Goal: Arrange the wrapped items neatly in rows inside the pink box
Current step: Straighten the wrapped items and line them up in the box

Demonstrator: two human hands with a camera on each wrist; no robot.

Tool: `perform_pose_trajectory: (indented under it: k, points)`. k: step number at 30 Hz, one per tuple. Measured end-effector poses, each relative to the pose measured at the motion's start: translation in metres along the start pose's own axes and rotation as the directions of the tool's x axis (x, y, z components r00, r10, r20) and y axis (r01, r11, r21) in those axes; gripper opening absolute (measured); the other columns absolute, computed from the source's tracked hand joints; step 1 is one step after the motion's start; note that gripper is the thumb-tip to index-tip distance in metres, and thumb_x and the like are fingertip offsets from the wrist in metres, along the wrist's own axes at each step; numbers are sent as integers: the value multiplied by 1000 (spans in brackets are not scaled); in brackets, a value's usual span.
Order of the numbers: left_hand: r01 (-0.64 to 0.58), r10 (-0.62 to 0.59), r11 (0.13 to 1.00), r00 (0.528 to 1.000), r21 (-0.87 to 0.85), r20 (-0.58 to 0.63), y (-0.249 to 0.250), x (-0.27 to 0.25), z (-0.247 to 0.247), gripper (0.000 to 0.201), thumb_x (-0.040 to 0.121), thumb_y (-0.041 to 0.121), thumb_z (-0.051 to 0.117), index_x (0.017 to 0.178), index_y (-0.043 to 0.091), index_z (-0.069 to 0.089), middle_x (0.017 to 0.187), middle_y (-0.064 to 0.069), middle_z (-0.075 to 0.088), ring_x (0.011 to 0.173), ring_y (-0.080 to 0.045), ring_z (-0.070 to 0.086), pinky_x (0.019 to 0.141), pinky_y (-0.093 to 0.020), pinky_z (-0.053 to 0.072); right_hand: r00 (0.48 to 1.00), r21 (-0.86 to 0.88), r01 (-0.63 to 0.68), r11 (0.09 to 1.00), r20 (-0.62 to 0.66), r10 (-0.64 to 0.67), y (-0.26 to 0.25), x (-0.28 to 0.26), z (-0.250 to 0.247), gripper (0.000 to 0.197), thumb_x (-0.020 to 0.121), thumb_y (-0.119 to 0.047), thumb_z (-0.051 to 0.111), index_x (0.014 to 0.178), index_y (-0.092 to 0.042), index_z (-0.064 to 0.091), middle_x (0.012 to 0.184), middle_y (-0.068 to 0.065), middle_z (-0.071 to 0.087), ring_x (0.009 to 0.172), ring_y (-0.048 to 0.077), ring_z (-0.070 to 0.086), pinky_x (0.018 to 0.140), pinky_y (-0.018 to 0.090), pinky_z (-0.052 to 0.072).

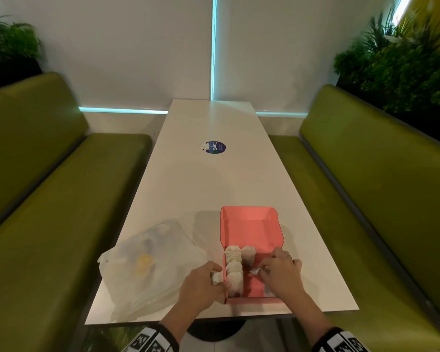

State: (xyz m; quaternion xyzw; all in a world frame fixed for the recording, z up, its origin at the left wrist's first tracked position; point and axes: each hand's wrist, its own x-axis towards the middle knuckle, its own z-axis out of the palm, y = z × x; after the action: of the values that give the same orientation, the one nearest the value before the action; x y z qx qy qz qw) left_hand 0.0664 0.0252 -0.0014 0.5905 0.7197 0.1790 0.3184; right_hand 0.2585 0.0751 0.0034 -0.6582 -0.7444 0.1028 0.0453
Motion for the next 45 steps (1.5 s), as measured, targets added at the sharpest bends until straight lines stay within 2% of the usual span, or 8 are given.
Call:
perform_pose_trajectory:
  k: [6,12,18,23,27,31,36,45]
  points:
    - [-144,127,984,979,-101,-159,7,3,-9,22,81,39,68,75,29,49,83,7,61,75,-7,55,62,-11,36,994,202,-7,979,-108,29,5,6,-22,14,93,-26,51,90,-23,64,102,-6,59,99,14,51,87,33,34]
    - [-305,319,856,947,-416,-39,24,2,-11,35,83,26,69,117,33,59,107,20,64,99,7,57,87,-9,45,957,489,193,851,97,-273,-14,-4,-62,10,92,-16,57,88,-19,65,78,-13,62,78,5,58,76,18,46]
    - [-306,295,846,951,-436,-96,30,1,-8,9,87,27,65,81,23,71,74,-1,67,64,-5,53,63,-21,42,986,707,50,705,78,-148,-20,-7,-71,9,86,-22,66,94,-22,61,83,-4,66,75,8,60,62,13,45]
    - [-267,257,813,962,-518,-92,28,-1,-12,14,86,27,67,76,37,67,64,21,63,63,4,56,65,-19,47,976,808,-78,584,182,-121,-13,-7,-67,7,80,-8,72,85,-9,67,70,0,63,63,11,57,63,25,49]
    - [-226,183,857,974,-464,-136,22,1,-12,14,84,31,68,98,33,67,91,23,65,85,1,62,79,-20,52,947,575,17,818,-272,171,-7,-2,-72,2,84,-17,68,84,-15,68,71,-5,63,62,10,53,59,19,39]
    - [-241,169,867,966,-437,-197,18,4,-16,17,84,33,68,100,28,69,90,18,67,81,-1,62,72,-12,47,915,360,185,914,275,-294,-15,-12,-87,10,83,-19,68,90,-13,71,77,-6,62,70,7,56,60,13,42]
    - [-278,243,854,961,-440,-134,20,3,-20,21,82,32,70,102,30,67,96,24,65,86,10,59,73,-4,43,979,43,189,981,70,-192,-20,-13,-90,16,86,-16,57,96,-19,69,87,-3,64,84,17,60,64,24,40]
    - [-354,363,902,932,-246,-11,18,8,-5,23,79,39,72,77,17,67,69,9,58,61,-1,48,56,-13,35,948,460,206,864,125,-292,-30,-14,-76,14,77,-26,74,88,-21,69,74,-15,61,68,1,54,63,15,43]
